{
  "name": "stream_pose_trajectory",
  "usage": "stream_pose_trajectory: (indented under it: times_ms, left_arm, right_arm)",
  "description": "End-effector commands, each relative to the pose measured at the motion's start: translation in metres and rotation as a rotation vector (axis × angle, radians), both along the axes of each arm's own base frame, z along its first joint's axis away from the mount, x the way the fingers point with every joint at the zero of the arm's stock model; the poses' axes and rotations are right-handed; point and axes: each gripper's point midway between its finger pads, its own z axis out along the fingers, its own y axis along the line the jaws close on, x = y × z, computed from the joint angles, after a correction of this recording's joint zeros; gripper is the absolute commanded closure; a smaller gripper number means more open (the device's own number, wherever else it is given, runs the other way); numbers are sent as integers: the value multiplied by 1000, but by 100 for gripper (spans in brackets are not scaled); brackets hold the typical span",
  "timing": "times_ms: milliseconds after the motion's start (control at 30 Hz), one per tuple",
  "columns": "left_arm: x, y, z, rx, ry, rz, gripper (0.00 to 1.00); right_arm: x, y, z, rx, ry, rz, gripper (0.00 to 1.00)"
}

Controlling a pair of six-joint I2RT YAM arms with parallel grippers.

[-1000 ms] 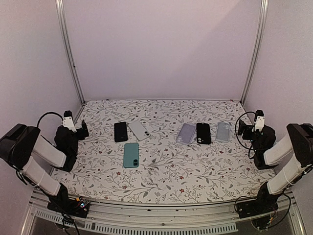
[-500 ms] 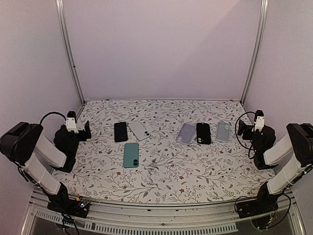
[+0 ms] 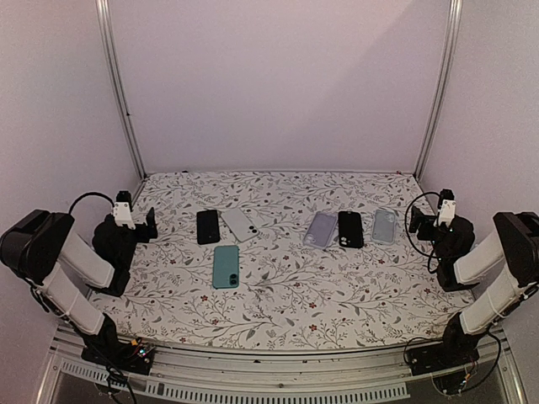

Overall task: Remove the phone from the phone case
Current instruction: Reset both arms

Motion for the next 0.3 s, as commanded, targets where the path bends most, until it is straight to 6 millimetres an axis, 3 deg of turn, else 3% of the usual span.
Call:
stream_pose_trajectory:
  times_ms: [0, 267]
  left_arm:
    - [4, 3, 6, 10, -16, 3, 1]
    - [4, 3, 5, 8, -13, 3, 1]
  right_arm:
    - [4, 0, 8, -7, -31, -8, 1]
    - [5, 9, 9, -43, -29, 48, 1]
